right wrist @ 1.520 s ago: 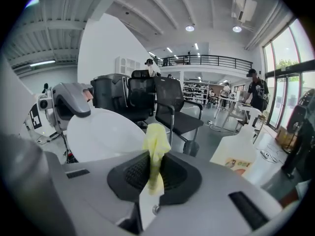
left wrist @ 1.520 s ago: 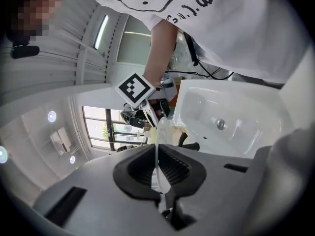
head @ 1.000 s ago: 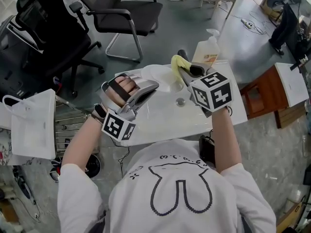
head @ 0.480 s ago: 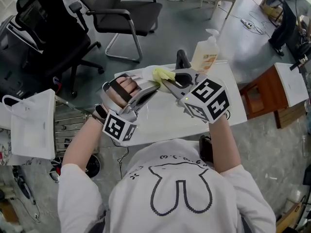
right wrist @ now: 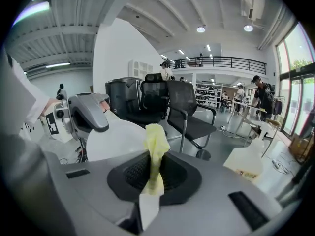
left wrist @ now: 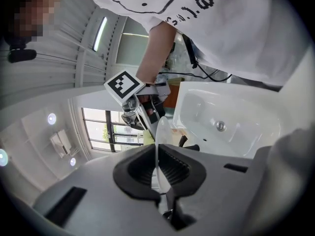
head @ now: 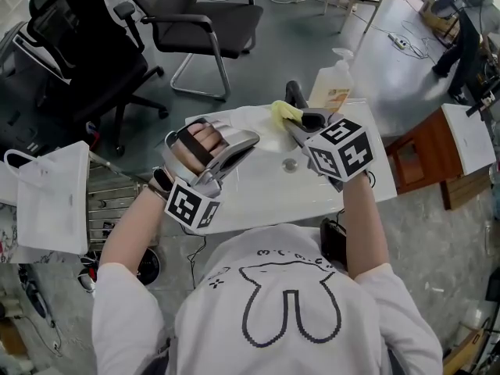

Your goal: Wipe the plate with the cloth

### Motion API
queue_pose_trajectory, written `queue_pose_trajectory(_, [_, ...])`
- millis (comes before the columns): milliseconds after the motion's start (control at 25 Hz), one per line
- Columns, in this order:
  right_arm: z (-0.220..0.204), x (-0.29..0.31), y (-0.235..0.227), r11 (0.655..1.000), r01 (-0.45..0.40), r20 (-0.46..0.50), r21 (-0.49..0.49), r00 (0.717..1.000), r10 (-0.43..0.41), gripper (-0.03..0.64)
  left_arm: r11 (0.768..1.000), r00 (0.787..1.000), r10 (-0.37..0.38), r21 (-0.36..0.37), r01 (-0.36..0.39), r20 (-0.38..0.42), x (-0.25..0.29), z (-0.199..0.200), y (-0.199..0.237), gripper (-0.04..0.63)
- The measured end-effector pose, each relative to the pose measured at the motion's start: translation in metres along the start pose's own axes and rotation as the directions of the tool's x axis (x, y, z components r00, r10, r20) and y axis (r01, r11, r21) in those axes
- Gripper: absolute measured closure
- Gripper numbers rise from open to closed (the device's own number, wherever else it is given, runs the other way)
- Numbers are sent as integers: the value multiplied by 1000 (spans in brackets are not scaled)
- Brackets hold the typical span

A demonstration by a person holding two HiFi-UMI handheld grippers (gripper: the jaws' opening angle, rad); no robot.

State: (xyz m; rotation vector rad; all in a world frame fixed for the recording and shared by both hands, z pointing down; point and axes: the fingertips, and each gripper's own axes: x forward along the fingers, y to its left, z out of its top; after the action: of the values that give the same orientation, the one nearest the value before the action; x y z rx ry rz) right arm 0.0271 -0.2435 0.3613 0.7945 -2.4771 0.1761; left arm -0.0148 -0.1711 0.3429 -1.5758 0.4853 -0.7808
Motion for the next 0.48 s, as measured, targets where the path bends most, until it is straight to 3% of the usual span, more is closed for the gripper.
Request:
queue_pose_trajectory(200, [9,-7,-3,1000,22,14,-8,1000,-22,568,1000,1000,-9,-7,9,8,-2,1,-1,577])
queue_pose_trajectory(480, [70,-27,13,999,-26,246,45,969,14,568,1000,1000,-16,9,16,15,-2,4,-1,577])
